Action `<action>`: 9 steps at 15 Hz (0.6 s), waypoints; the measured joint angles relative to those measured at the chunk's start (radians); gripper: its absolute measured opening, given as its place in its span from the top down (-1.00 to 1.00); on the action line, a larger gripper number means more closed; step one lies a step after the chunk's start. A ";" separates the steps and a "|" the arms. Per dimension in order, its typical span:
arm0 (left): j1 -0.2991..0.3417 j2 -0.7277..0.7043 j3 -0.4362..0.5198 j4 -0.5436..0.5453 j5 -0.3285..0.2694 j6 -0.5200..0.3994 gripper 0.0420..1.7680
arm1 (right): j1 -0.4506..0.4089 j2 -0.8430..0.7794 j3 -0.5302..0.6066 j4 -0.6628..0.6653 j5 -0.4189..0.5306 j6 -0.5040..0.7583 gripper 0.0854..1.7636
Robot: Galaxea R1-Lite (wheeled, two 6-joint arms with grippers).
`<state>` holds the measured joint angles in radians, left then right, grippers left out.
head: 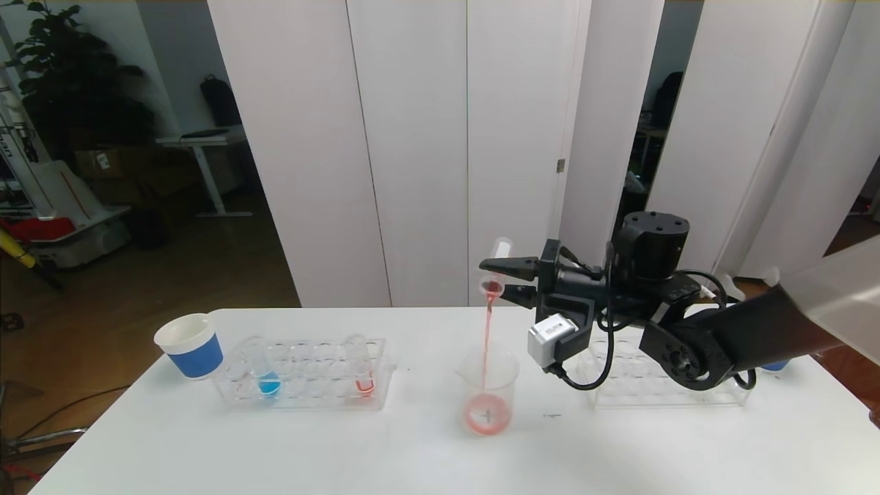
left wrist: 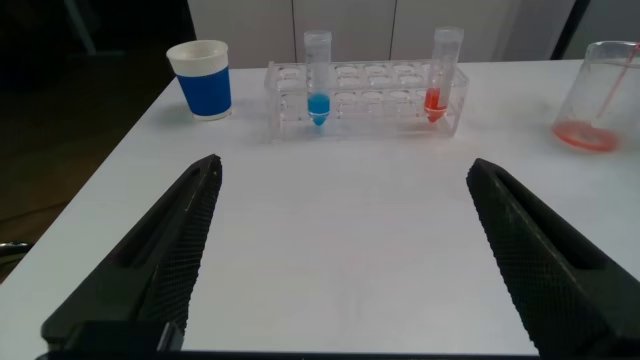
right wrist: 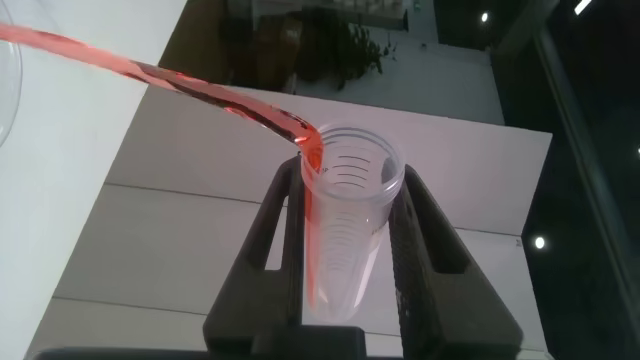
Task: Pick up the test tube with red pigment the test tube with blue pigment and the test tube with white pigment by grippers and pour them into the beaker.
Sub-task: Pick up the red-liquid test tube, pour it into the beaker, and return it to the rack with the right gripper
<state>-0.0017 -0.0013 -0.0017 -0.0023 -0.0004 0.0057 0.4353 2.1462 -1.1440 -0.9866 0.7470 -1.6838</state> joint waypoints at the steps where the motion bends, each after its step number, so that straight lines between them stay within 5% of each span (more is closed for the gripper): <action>1: 0.000 0.000 0.000 0.000 0.000 0.000 -0.98 | 0.001 -0.001 -0.001 -0.001 0.001 -0.011 0.41; 9: 0.000 0.000 0.000 0.000 0.000 0.000 -0.98 | 0.011 -0.009 0.003 0.001 0.009 -0.057 0.41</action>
<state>-0.0017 -0.0013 -0.0017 -0.0019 -0.0004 0.0057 0.4460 2.1368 -1.1415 -0.9857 0.7562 -1.7411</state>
